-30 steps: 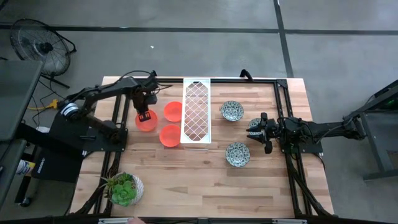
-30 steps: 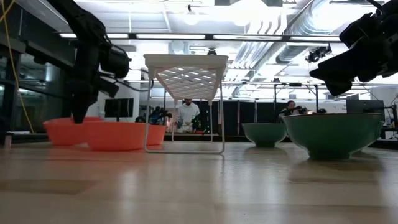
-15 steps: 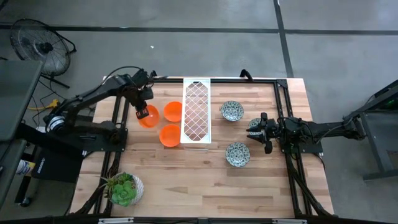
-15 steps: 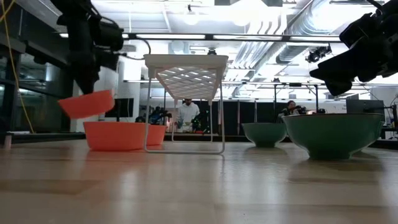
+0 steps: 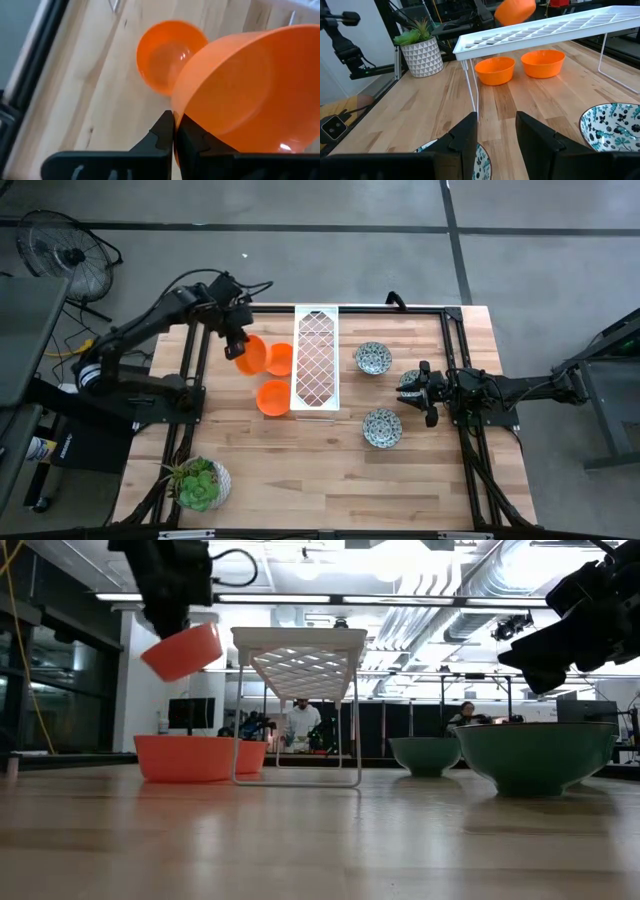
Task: Pick & Place Mini bowls
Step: Put the left orange bowl on the shelf
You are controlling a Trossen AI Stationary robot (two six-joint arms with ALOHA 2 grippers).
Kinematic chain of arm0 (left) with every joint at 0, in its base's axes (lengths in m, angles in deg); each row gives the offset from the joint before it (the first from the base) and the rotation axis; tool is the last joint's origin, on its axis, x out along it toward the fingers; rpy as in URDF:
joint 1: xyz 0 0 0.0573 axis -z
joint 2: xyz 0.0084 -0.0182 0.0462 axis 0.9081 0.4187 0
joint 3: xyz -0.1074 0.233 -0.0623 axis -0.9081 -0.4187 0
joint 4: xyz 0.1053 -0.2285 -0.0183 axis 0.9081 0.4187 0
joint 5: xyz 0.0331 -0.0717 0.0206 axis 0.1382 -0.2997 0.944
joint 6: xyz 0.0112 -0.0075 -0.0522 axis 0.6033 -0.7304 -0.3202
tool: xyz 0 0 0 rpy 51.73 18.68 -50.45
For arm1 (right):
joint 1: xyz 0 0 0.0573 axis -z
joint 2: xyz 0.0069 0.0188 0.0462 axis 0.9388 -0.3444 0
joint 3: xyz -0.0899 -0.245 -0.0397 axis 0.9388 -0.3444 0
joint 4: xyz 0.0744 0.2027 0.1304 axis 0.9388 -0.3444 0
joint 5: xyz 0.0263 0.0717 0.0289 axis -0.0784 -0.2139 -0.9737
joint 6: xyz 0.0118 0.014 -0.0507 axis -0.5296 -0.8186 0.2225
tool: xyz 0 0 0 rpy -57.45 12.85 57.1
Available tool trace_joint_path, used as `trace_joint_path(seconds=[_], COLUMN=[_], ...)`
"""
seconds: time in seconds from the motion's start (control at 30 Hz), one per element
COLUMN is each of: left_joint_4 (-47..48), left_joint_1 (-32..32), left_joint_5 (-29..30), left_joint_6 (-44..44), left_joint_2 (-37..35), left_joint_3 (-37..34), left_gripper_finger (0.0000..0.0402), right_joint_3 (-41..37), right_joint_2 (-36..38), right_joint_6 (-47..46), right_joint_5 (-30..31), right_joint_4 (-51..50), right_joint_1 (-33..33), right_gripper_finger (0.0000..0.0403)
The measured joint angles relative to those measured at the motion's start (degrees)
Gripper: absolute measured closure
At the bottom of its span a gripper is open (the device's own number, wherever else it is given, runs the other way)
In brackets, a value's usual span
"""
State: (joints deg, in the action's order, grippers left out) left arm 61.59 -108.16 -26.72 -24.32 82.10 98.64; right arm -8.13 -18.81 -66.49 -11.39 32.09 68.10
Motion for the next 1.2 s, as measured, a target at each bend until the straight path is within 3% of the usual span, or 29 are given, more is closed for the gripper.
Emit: trace_joint_path(seconds=[0.43, 0.97, 1.2], left_joint_4=[0.9, 19.2, 21.3], left_joint_1=[4.4, 4.4, 5.3], left_joint_5=[0.8, 0.8, -0.8], left_joint_6=[0.0, -3.4, -3.8], left_joint_2=[11.2, 32.1, 37.6], left_joint_3=[16.6, 45.4, 51.4], left_gripper_finger=[0.0401, 0.0401, 0.0401], right_joint_3=[0.0, 0.0, 0.0], right_joint_2=[0.0, 0.0, 0.0], right_joint_6=[0.0, 0.0, 0.0], right_joint_5=[0.0, 0.0, 0.0], right_joint_4=[0.0, 0.0, 0.0], right_joint_1=[0.0, 0.0, 0.0], right_gripper_finger=[0.0281, 0.0281, 0.0281])
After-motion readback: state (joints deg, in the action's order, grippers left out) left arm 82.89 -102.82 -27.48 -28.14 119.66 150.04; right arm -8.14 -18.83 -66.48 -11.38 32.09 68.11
